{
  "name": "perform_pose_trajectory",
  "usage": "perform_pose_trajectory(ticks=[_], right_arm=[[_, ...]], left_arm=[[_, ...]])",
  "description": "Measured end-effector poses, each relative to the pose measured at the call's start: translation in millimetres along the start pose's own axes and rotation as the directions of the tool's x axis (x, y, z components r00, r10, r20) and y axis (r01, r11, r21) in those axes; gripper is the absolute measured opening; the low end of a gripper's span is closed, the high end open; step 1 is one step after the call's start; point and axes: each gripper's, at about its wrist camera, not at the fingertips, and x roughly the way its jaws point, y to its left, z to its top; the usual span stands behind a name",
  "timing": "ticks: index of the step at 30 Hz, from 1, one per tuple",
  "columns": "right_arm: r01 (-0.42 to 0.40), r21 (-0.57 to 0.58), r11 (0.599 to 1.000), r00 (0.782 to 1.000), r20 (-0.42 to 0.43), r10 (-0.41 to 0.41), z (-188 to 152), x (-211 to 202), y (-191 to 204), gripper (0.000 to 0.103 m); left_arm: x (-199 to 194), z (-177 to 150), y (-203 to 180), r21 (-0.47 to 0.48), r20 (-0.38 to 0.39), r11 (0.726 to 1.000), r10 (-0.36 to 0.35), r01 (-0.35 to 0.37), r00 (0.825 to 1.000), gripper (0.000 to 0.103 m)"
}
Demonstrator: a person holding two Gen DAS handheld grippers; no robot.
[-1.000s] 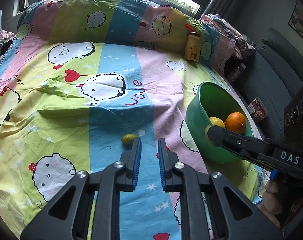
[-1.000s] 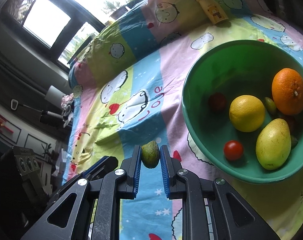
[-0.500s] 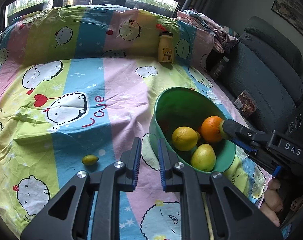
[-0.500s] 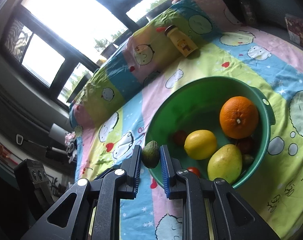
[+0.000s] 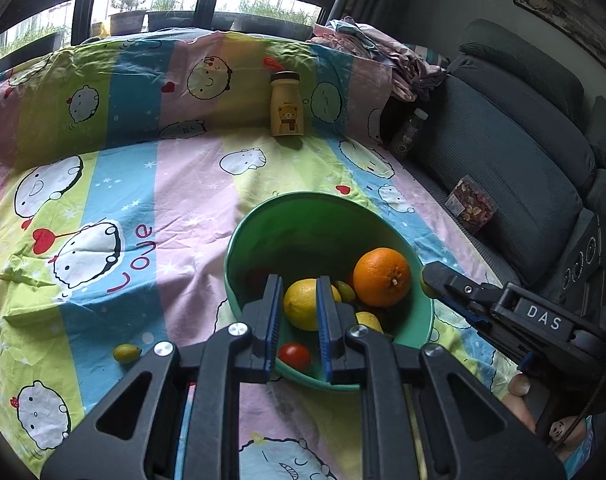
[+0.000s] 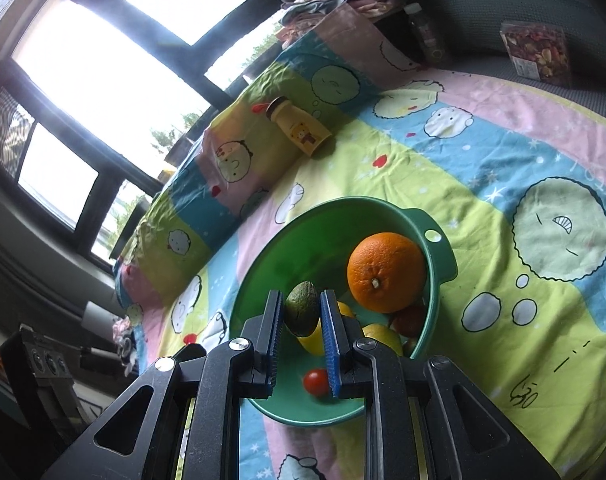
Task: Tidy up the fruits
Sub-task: 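Lower the held olive into the green bowl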
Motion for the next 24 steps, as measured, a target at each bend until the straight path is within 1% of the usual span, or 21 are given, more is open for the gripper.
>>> perform_pose_trajectory(ticks=[8,12,16,22,24], right_arm=[[0.05,0.043,0.998,0.999,0.006,-0.05,3.0,0.4,-15.9,0.021],[0.061,0.055,0.997,0.998,0.0,-0.061,3.5,1.3,-21.4,0.021],[0.054,0.065,0.996,0.999,-0.009,-0.053,3.8,3.0,-24.7,0.021],[0.007,0.092,0.996,0.999,-0.036,-0.004,4.5,6.4,-31.5,0.021],[0.003,0.101,0.995,0.999,-0.042,0.001,4.6,7.0,-33.1,0.021]], left_arm=[[20.2,3.0,-16.3,0.018,-0.039,0.999,-0.046,0.047,0.998,0.014],[28.3,1.9,-20.4,0.026,-0.059,0.998,-0.057,0.059,0.997,0.014],[35.5,0.6,-20.8,0.018,-0.079,0.997,-0.068,0.07,0.995,0.014],[42.1,-0.1,-18.5,-0.005,-0.103,0.995,-0.095,0.095,0.99,0.014],[44.9,0.3,-16.2,-0.021,-0.113,0.994,-0.105,0.104,0.988,0.014]])
